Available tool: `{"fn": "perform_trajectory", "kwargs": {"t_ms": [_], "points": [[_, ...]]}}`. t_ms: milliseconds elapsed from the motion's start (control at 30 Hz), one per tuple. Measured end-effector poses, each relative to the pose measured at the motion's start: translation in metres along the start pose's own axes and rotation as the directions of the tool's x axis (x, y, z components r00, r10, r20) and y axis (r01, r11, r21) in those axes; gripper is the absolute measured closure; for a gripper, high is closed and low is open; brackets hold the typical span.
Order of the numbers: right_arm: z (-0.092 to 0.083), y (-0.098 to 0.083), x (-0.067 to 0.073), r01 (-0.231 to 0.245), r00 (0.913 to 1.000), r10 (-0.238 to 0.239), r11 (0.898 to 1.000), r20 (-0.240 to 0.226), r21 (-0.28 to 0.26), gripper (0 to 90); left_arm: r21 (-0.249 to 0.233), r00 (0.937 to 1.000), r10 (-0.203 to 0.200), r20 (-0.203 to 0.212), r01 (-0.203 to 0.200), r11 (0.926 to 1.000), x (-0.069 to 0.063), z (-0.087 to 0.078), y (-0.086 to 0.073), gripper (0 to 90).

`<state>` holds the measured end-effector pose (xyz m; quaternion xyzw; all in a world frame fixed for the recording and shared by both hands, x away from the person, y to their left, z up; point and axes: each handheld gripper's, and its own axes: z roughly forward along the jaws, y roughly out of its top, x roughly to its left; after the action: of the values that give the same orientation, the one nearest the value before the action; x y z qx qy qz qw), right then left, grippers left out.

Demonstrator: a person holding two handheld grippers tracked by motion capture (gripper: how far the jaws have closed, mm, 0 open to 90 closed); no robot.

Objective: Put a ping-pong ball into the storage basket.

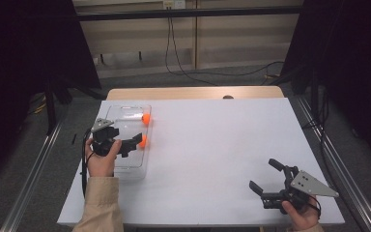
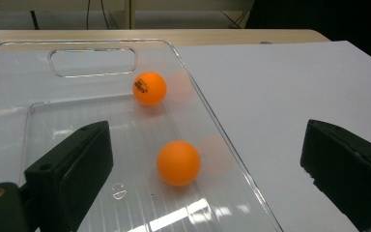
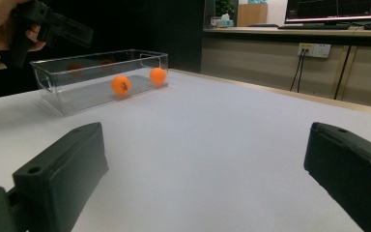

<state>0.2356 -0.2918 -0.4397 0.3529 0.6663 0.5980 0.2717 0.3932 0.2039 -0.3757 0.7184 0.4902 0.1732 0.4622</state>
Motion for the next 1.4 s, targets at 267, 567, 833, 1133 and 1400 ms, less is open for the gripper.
{"fn": "perform_trajectory", "kwargs": {"t_ms": [267, 567, 833, 1133, 1400], "points": [[0.0, 0.0, 0.0, -0.001, 1.0, 0.001, 1.0, 0.001, 0.0, 0.7, -0.02, 0.9993, 0.037, 0.004, -0.037, 0.9991, -0.009, -0.001, -0.007, 4.5], [0.0, 0.0, 0.0, -0.003, 1.0, 0.003, 1.0, 0.001, -0.003, 0.7, -0.077, 0.999, 0.043, 0.014, -0.042, 0.9961, -0.011, -0.011, -0.013, 4.5], [0.0, 0.001, 0.0, -0.001, 1.0, 0.001, 1.0, 0.0, -0.003, 0.7, -0.112, 0.9987, 0.049, 0.012, -0.047, 0.9925, -0.012, -0.02, -0.021, 4.5], [0.0, 0.0, 0.0, 0.002, 1.0, -0.002, 1.0, 0.0, -0.002, 0.7, -0.143, 0.9964, 0.078, 0.032, -0.072, 0.987, -0.014, -0.027, -0.033, 4.5], [0.0, 0.0, 0.0, 0.003, 1.0, -0.003, 1.0, 0.0, -0.001, 0.7, -0.165, 0.9948, 0.081, 0.061, -0.07, 0.9838, -0.017, -0.032, -0.05, 4.0]]}}
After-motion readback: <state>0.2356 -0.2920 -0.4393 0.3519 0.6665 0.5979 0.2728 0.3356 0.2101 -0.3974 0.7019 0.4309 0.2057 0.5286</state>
